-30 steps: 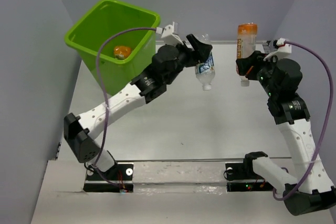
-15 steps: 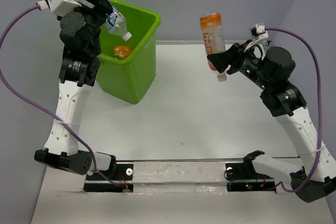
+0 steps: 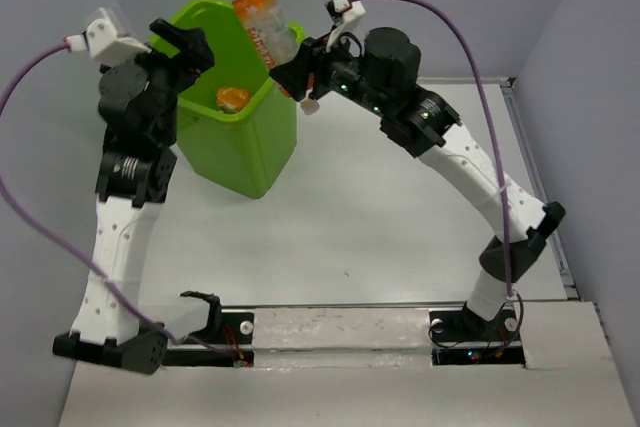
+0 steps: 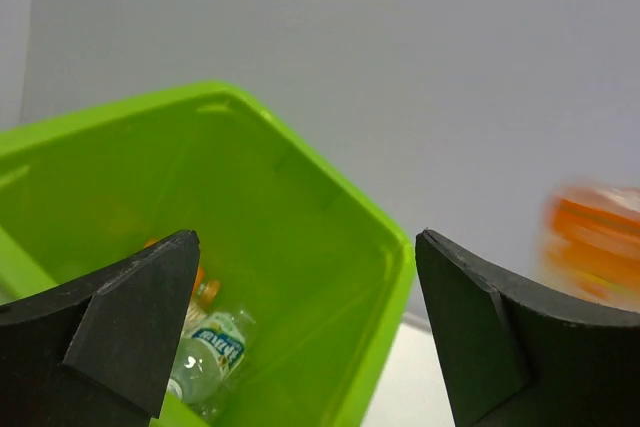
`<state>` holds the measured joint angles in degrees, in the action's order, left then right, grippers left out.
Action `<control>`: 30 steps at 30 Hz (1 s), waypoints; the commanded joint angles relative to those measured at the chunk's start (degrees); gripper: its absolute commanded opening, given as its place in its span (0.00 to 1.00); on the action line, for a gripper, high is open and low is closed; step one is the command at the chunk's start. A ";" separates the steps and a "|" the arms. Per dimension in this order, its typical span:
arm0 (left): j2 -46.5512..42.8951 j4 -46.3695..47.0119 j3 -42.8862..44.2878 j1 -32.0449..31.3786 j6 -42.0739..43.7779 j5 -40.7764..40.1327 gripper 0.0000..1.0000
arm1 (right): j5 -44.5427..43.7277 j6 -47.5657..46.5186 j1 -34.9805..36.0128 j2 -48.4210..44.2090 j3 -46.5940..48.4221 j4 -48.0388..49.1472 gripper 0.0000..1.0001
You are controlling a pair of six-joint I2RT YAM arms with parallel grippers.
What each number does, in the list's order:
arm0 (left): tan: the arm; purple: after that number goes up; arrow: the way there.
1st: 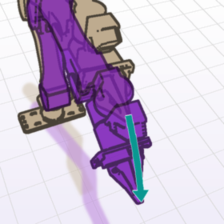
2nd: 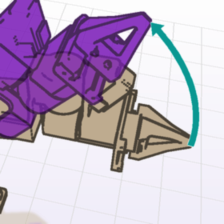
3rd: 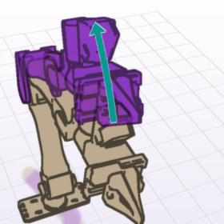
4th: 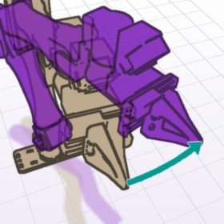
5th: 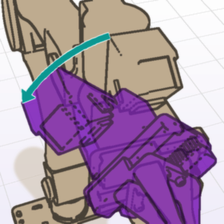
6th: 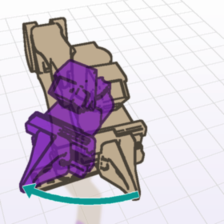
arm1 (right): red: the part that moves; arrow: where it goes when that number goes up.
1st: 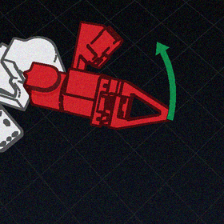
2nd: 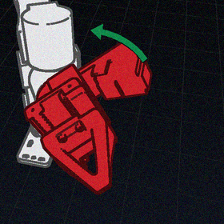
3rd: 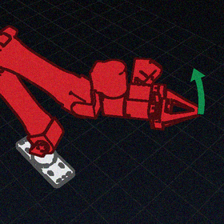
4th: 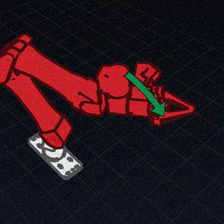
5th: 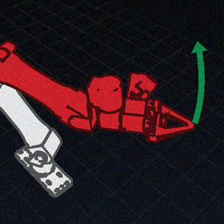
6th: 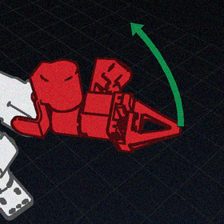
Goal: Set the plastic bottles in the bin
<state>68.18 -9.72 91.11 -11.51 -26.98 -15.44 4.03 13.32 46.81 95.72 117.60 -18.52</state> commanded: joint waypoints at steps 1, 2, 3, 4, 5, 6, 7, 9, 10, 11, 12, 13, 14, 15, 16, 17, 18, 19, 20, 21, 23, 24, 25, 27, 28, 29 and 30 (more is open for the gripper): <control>-12.97 2.07 -4.34 0.08 2.37 0.41 0.99 | -1.22 -2.07 1.80 9.46 17.54 2.53 0.28; -15.42 2.33 -6.54 0.08 2.29 0.24 0.99 | -1.05 -1.81 1.80 11.92 20.88 2.53 0.28; -20.15 2.77 -10.82 0.08 1.76 0.32 0.99 | -0.87 -1.46 2.32 16.55 24.05 3.40 0.29; -22.37 2.77 -12.78 0.08 1.41 0.59 0.99 | -0.96 -1.28 2.32 18.86 26.95 4.54 0.29; -26.57 2.86 -16.28 0.08 1.15 1.63 0.99 | -1.65 -1.02 2.32 22.11 30.02 9.16 0.32; -28.52 2.51 -17.97 0.08 0.71 2.34 0.99 | -2.01 -1.10 2.32 23.36 30.14 12.17 0.33; -30.02 2.25 -19.29 0.08 0.53 3.22 0.99 | -2.79 -1.10 2.32 24.50 28.84 15.94 0.34; -33.19 1.46 -21.85 0.08 0.53 5.24 0.99 | -3.24 -1.28 2.32 29.31 28.56 25.88 0.37; -33.72 0.06 -22.11 0.08 0.88 5.59 0.99 | -3.50 -1.19 2.32 31.69 29.78 27.65 0.39; -34.16 -0.65 -22.03 0.08 1.23 5.86 0.99 | -3.68 -1.11 2.32 34.33 35.36 28.53 0.42; -34.26 -1.44 -21.33 0.08 1.49 5.95 0.99 | -3.68 -1.37 2.32 37.14 38.72 29.41 0.55; -34.43 -2.40 -20.89 0.08 1.84 5.86 0.99 | -5.16 -1.98 2.32 41.26 41.19 30.12 0.65; -34.35 -2.76 -19.93 -0.01 2.45 5.95 0.99 | -5.78 -2.77 2.32 41.82 41.91 31.95 0.88; -34.26 -3.20 -19.31 0.08 2.72 5.86 0.99 | -6.23 -3.12 2.32 41.39 40.61 32.49 0.97; -34.17 -3.55 -18.69 0.08 2.90 5.77 0.99 | -6.49 -3.47 2.32 40.26 38.69 32.93 1.00; -34.00 -4.25 -18.08 0.08 3.07 5.86 0.99 | -6.58 -4.00 2.32 37.03 36.58 33.29 1.00; -33.82 -4.35 -17.03 0.08 3.25 6.12 0.99 | -6.76 -5.22 2.32 35.51 33.69 33.29 1.00; -33.64 -4.35 -16.58 0.08 3.08 6.47 0.99 | -6.50 -5.76 2.32 34.37 33.31 32.42 1.00; -33.38 -4.26 -15.80 0.08 2.64 7.35 0.99 | -5.97 -6.72 2.32 32.27 33.22 29.97 1.00; -33.20 -4.00 -15.44 0.08 2.46 7.88 0.99 | -5.53 -7.08 2.32 30.94 32.35 28.91 1.00; -32.42 -4.08 -14.74 -0.01 2.02 9.28 0.99 | -4.83 -6.73 2.32 27.00 27.89 27.93 1.00; -32.15 -4.17 -14.04 -0.01 1.67 11.20 0.99 | -4.48 -6.64 2.32 21.23 24.38 28.80 1.00; -31.97 -4.26 -13.86 0.08 1.41 12.35 0.99 | -4.47 -6.56 2.32 17.95 15.73 29.76 1.00; -31.80 -4.17 -14.20 -0.01 0.88 15.78 0.99 | -4.47 -6.47 2.32 10.84 5.50 33.28 1.00; -31.97 -3.91 -14.55 -0.01 0.53 19.71 0.99 | -4.47 -6.99 2.32 3.23 -5.43 34.42 1.00; -31.97 -3.73 -15.08 0.08 0.53 19.75 0.99 | -4.47 -6.99 2.32 -0.67 -5.54 35.48 1.00; -32.41 -3.12 -16.39 -0.01 0.53 23.40 0.99 | -5.17 -7.60 2.32 -8.72 -16.85 37.49 0.97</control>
<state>35.18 -15.27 75.57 -11.51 -26.09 -3.38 -0.99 7.60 48.84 108.55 120.33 8.34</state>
